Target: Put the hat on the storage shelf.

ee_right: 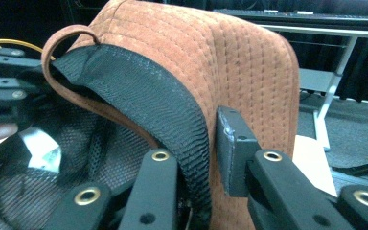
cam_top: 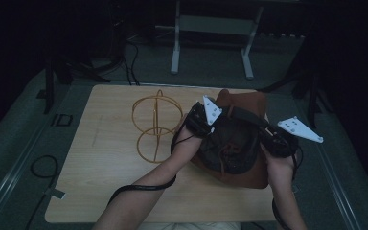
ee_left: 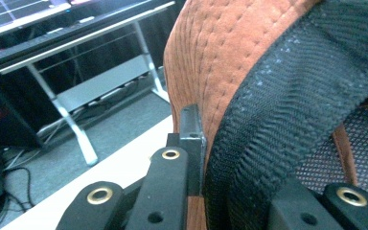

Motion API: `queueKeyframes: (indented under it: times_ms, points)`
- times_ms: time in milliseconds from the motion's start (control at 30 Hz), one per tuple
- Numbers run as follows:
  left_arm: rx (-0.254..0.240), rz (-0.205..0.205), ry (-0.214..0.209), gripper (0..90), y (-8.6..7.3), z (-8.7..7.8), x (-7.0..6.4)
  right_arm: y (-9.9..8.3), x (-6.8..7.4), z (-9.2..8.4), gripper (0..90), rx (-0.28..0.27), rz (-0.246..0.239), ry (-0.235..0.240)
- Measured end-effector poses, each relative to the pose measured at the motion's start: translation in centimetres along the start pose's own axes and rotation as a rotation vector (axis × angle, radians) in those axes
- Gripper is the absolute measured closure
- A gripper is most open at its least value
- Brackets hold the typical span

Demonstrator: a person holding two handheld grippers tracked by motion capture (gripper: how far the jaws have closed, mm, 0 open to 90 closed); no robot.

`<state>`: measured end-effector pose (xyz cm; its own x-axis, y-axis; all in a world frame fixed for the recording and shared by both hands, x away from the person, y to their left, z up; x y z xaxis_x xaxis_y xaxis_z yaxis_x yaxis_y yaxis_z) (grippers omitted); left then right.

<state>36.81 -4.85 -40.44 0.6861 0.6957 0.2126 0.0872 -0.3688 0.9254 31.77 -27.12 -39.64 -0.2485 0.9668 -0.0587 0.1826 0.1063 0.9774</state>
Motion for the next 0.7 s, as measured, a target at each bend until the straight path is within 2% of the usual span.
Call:
queueKeyframes:
  times_ms: [100,133,167,267,333,433,500,533,567,600,700]
  points:
    - [-0.01,0.001,-0.006,85.8,0.1,0.0,0.1,-0.3,-0.1,-0.5,72.4,0.005,0.0,0.014]
    - [-0.018,-0.008,-0.012,85.9,0.1,-0.1,0.1,-0.4,-0.2,-1.0,65.3,0.008,0.0,0.032]
    - [-0.026,-0.007,-0.021,85.9,0.2,-0.3,0.2,-0.4,-0.2,-1.0,65.3,0.008,0.0,0.032]
    - [-0.035,-0.006,-0.036,86.0,0.3,-0.6,0.2,-0.7,-0.4,-1.8,53.1,0.023,-0.005,0.077]
    - [-0.036,-0.009,-0.028,85.9,0.2,-0.8,0.6,-0.9,-0.8,-2.4,48.7,0.037,0.003,0.135]
    - [-0.033,-0.022,-0.032,86.0,0.0,-0.9,1.1,-1.2,-1.8,-3.4,42.3,0.029,-0.017,0.173]
    - [-0.037,-0.004,-0.03,85.9,-0.1,-1.2,1.3,-1.3,-2.3,-3.8,42.3,0.017,-0.039,0.165]
    - [-0.039,-0.002,-0.044,85.9,-0.2,-1.3,1.3,-1.4,-2.7,-4.1,42.4,0.006,-0.053,0.156]
    - [-0.036,0.0,-0.05,85.9,-0.3,-1.3,1.3,-1.4,-3.7,-4.6,44.1,-0.003,-0.074,0.125]
    - [-0.042,-0.004,-0.063,85.9,-0.4,-1.4,1.3,-1.4,-3.7,-4.6,44.1,-0.003,-0.074,0.125]
    - [-0.072,0.002,-0.11,85.8,-0.7,-1.8,1.2,-1.4,-5.5,-4.9,45.3,-0.01,-0.068,0.082]
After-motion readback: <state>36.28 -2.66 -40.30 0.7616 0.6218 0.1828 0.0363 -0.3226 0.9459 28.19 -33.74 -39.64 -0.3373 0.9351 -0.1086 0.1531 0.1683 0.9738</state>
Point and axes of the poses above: each handheld gripper's, and its own axes: z roughly forward along the jaws, y roughly out of its top, x roughly to its left, the point moved 1 cm from there along z, roughly forward along the jaws, and after that the axes turned 10 degrees about -y, right-handed, at the moved point
